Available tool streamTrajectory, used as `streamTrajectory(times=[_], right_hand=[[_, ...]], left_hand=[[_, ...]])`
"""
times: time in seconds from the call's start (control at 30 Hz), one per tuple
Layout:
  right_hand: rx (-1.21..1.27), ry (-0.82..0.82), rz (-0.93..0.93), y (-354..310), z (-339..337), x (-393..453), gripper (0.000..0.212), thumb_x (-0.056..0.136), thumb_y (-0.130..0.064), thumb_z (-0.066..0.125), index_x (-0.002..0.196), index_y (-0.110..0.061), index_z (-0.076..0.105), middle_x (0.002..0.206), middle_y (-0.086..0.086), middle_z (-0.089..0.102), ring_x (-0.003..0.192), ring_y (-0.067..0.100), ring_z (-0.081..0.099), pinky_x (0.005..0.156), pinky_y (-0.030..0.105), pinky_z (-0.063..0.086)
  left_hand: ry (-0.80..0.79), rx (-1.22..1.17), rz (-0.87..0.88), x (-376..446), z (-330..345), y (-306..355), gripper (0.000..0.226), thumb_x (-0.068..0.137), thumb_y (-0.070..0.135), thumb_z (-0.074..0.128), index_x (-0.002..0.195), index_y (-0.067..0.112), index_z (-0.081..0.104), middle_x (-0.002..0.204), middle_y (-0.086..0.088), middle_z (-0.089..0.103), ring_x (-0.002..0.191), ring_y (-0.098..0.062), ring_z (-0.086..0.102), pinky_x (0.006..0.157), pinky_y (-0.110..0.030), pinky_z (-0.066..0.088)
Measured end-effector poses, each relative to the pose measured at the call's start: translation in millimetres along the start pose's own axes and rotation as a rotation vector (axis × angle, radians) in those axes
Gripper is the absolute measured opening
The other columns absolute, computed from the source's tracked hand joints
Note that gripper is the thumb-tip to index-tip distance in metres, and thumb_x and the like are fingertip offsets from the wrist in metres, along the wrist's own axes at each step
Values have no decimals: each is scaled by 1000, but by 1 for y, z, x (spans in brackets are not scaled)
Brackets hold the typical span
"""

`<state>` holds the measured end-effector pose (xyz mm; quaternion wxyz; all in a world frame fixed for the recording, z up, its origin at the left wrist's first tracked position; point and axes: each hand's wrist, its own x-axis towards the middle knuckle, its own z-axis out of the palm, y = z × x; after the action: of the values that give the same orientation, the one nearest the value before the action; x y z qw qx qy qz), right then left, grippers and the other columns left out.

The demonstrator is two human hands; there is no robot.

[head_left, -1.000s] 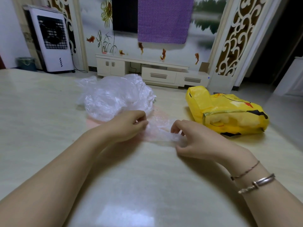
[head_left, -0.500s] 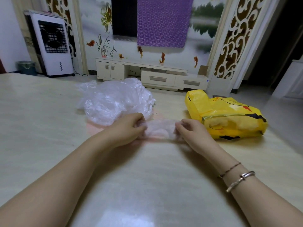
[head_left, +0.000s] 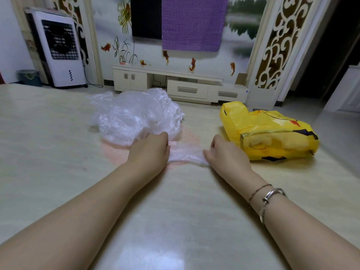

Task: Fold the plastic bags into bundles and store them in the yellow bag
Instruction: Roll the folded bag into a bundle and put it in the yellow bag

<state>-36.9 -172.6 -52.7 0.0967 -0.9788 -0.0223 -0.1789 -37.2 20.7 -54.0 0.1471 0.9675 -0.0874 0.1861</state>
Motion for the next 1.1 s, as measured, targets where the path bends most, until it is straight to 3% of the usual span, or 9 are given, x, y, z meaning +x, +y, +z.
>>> streamTrajectory(times=[0.27, 0.37, 0.47, 0.53, 0.6, 0.73, 0.93, 1.0, 1.1], right_hand=[[46, -87, 14, 5, 5, 1, 28, 95, -37, 49, 97, -10, 55, 110, 12, 49, 107, 31, 48, 80, 37, 38], [290, -112, 4, 7, 2, 1, 25, 86, -26, 57, 66, -18, 46, 84, 5, 50, 86, 23, 48, 63, 30, 31], [649, -167, 59, 8, -11, -1, 31, 86, -12, 57, 61, -18, 39, 61, -1, 41, 59, 16, 39, 51, 28, 29], [886, -202, 113, 9, -24, -2, 33, 88, -5, 57, 62, -17, 40, 60, 1, 38, 56, 17, 38, 50, 27, 33], [1046, -227, 135, 11, -38, -5, 31, 88, -2, 60, 66, -15, 44, 63, 2, 41, 56, 16, 41, 51, 28, 39], [1322, -373, 71, 18, -62, -11, 26, 87, -7, 67, 74, -19, 47, 69, -2, 52, 62, 11, 50, 59, 24, 46], [1396, -496, 60, 22, -71, -12, 22, 75, -12, 72, 92, -14, 58, 82, 2, 63, 72, 16, 60, 65, 26, 54], [1436, -434, 135, 22, -65, -9, 32, 72, -17, 73, 101, -13, 60, 88, 4, 63, 71, 16, 59, 61, 24, 52], [1401, -188, 169, 21, -53, -4, 42, 72, -21, 76, 108, -15, 56, 102, 3, 63, 76, 14, 59, 61, 23, 51]], left_hand=[[-10, 66, -42, 2, 1, -5, 26, 98, 36, 45, 110, 13, 44, 112, -6, 50, 105, -28, 48, 77, -38, 44], [72, -36, -26, 2, 0, -10, 26, 97, 35, 48, 114, 15, 49, 114, -4, 48, 102, -27, 46, 82, -40, 45], [213, -314, 13, 5, -8, -7, 19, 97, 30, 50, 110, 18, 57, 111, 1, 52, 103, -24, 48, 86, -38, 45], [240, -553, 7, 5, -17, 0, 14, 97, 28, 51, 105, 22, 60, 106, 8, 56, 103, -17, 53, 84, -26, 44], [164, -722, 10, 3, -26, 8, 19, 95, 41, 53, 105, 27, 60, 105, 19, 59, 104, -5, 55, 82, -15, 40], [-124, -838, 42, -4, -31, 21, 63, 74, 76, 54, 122, 36, 54, 118, 23, 60, 111, 8, 54, 95, -21, 43], [-515, -1111, 11, -12, -35, 29, 53, 73, 46, 72, 121, 28, 60, 109, 0, 72, 103, -9, 67, 92, -25, 51], [-492, -1198, -30, -11, -33, 29, 42, 77, 28, 75, 117, 23, 63, 98, -6, 72, 91, -15, 70, 81, -23, 54], [-302, -1209, -144, -8, -32, 31, 30, 86, 14, 70, 115, 21, 64, 71, 2, 66, 57, -3, 62, 52, -12, 46]])
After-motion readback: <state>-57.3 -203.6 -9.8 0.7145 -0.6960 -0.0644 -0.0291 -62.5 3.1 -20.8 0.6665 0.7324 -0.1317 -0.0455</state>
